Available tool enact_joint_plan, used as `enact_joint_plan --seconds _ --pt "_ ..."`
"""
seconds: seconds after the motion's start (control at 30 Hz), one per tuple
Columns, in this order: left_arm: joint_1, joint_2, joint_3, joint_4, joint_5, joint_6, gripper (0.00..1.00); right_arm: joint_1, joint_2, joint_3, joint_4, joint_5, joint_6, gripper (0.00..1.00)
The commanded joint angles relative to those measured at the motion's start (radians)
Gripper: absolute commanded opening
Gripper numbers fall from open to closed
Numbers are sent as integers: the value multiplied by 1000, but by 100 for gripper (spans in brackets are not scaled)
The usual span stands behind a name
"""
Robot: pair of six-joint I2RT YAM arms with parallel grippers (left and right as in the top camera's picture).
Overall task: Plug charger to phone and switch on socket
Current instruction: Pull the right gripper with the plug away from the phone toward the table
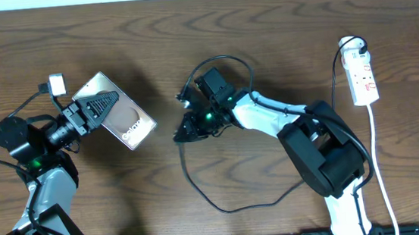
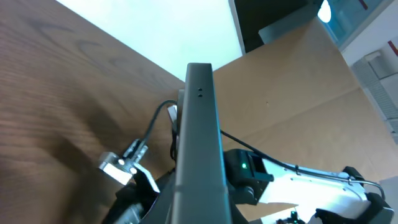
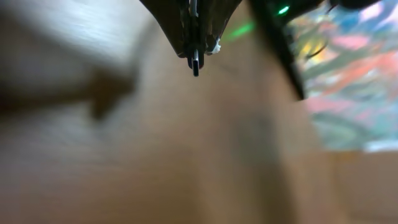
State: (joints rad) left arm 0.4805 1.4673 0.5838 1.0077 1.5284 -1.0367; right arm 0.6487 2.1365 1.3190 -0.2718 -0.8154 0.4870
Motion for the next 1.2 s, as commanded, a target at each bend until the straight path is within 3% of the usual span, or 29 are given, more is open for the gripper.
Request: enact_joint_plan --seconds 0.0,0.17,0.33,0.5,0.8,1.17 --pt "-4 -1 10 12 33 -16 7 -40 -9 14 -47 185 -25 1" --pt "-4 -1 10 12 34 2 7 -79 -42 60 -187 362 -37 1" --pt "-4 -1 10 12 34 32 7 -83 -57 151 -416 752 -39 2" --pt "-4 -1 10 12 34 56 7 -83 -56 143 -475 914 0 2" --pt "-4 -1 10 12 31 60 8 -79 -55 61 -344 969 74 2" --pt "-4 -1 10 11 32 60 8 -78 -53 -93 -40 1065 74 2"
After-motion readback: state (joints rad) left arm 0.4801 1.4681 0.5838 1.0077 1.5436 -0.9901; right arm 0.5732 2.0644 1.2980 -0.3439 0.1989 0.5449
